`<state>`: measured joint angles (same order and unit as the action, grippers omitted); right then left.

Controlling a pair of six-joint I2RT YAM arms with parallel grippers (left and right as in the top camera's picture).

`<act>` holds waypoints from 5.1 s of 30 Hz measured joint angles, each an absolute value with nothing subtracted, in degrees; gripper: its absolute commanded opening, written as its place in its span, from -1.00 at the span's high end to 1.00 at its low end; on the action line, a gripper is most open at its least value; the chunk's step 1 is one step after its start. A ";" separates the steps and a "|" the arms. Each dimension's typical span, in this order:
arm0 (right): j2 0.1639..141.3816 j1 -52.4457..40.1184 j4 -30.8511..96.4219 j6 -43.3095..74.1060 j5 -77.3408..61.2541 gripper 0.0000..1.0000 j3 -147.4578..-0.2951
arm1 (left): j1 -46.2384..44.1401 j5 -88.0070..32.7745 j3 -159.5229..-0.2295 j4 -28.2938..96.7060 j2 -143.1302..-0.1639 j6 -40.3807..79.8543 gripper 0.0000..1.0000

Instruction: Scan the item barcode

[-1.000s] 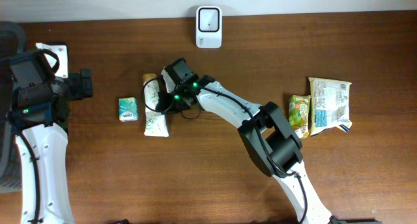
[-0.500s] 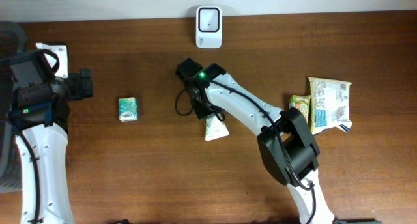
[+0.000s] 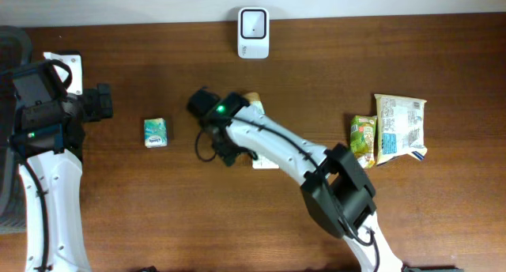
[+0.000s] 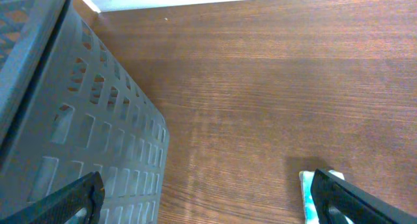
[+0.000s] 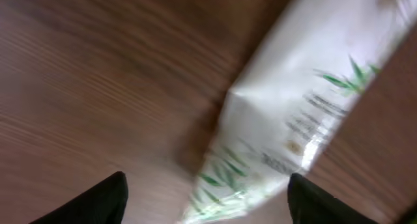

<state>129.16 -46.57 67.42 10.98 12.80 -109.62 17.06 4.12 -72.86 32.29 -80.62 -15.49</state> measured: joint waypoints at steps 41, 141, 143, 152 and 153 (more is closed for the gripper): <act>120.29 -38.09 63.42 6.17 -1.89 0.92 -101.12 | 17.06 4.12 -72.86 32.29 -80.62 -15.49 -0.98; 87.09 -23.24 41.63 0.56 -15.38 0.92 -97.58 | 17.06 4.12 -72.86 32.29 -80.62 -15.49 -0.98; 90.70 -26.24 37.43 -1.02 -3.73 0.92 -97.95 | 17.06 4.12 -72.86 32.32 -80.62 -15.49 -0.98; 119.90 -28.93 1.80 -26.20 33.04 0.92 -97.93 | 17.06 4.10 -72.86 32.25 -80.62 -15.49 -0.98; 122.63 -28.93 -2.09 -30.28 34.87 0.92 -97.91 | 17.06 4.12 -72.86 32.14 -80.62 -15.49 -0.98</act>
<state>122.63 -28.93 -2.09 -30.28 34.87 -97.91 17.06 4.12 -72.86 32.14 -80.62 -15.49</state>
